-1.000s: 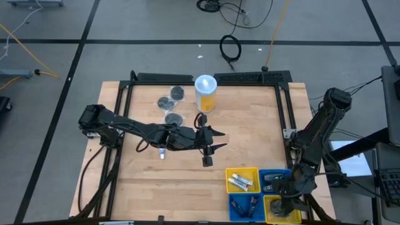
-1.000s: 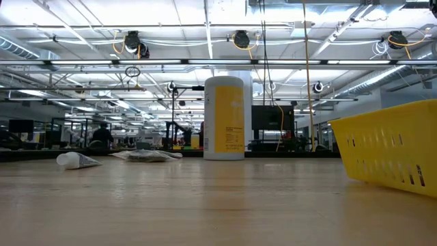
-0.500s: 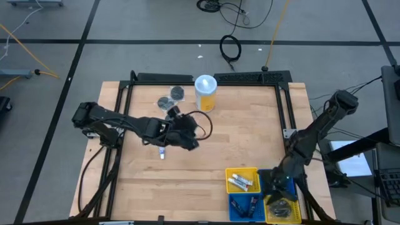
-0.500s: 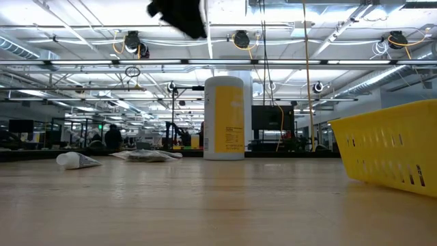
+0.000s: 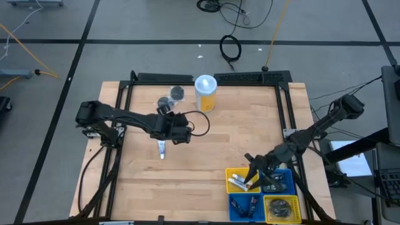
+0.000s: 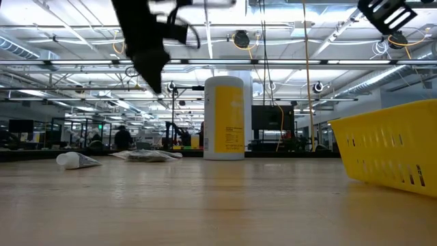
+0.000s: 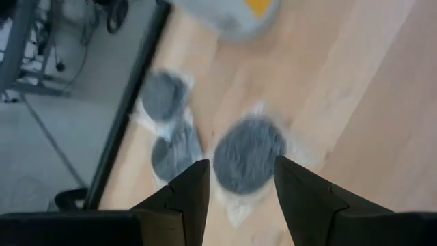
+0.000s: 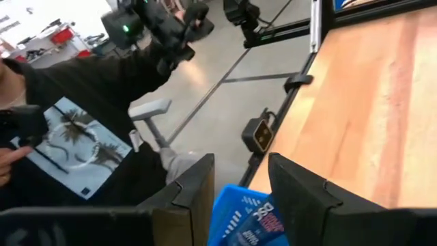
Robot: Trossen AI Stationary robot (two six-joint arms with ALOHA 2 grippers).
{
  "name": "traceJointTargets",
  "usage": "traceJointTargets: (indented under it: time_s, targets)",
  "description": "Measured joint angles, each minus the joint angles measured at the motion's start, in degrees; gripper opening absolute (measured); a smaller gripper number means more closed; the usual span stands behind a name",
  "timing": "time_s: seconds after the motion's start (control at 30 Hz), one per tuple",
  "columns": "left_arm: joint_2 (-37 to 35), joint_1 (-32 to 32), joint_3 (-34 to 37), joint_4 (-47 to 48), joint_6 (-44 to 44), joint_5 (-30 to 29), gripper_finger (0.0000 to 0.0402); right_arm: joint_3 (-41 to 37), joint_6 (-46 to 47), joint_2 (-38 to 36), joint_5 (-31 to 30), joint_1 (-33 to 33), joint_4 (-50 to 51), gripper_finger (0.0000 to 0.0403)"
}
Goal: Pick & Place Travel size toiletries
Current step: Put the hairbrush into the bottom yellow basket
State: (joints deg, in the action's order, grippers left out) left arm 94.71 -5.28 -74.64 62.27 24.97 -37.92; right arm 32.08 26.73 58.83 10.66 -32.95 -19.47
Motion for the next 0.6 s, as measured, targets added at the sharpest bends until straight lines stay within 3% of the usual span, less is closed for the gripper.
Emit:
traceJointTargets:
  time_s: [0.17,0.33,0.6]
  targets:
    - [-0.03,2.15,7.92,-4.88,-1.4,2.79,0.0161,0.0,-2.26,0.0,0.05,1.67,-0.02,0.013]
    - [0.03,3.44,14.2,-14.41,-9.46,7.05,0.0161,0.0,-5.44,0.0,0.06,2.74,-0.02,0.013]
    - [0.01,6.64,20.09,-23.53,-17.14,11.83,0.0161,0.0,-5.61,0.0,0.08,3.39,-0.02,0.013]
